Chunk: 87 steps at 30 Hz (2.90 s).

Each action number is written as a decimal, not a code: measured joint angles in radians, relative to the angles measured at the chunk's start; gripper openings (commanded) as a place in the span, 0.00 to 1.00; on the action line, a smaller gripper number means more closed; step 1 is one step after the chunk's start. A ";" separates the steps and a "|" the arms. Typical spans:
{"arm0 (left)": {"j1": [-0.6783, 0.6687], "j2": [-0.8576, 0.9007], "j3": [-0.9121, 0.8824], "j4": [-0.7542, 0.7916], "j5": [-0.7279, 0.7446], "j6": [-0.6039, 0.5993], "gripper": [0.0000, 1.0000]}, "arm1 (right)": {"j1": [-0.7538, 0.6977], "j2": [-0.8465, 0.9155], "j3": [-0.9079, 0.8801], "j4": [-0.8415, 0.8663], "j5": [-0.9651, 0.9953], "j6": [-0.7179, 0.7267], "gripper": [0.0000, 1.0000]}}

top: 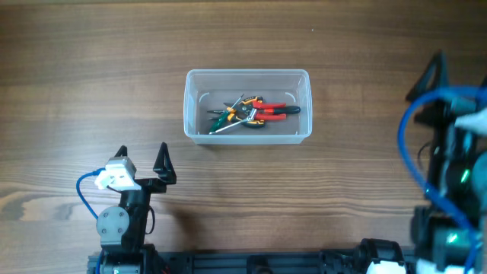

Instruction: Pack container

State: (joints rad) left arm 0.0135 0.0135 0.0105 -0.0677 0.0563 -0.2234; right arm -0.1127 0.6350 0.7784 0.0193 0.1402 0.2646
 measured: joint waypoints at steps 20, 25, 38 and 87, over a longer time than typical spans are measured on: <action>0.000 0.000 0.000 0.000 0.000 0.000 1.00 | 0.001 -0.485 -0.577 0.145 -0.099 -0.005 1.00; 0.000 0.000 0.000 0.000 0.000 0.000 1.00 | 0.001 -0.557 -0.616 0.145 -0.117 -0.008 1.00; 0.000 0.000 0.000 0.000 0.000 0.000 1.00 | 0.001 -0.616 -0.644 0.077 -0.121 -0.009 1.00; 0.000 0.000 0.000 0.000 0.000 0.000 1.00 | 0.084 -0.618 -0.772 -0.017 -0.167 -0.043 1.00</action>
State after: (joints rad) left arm 0.0135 0.0139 0.0105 -0.0677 0.0563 -0.2234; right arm -0.0288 0.0170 0.0063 0.0021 -0.0265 0.2218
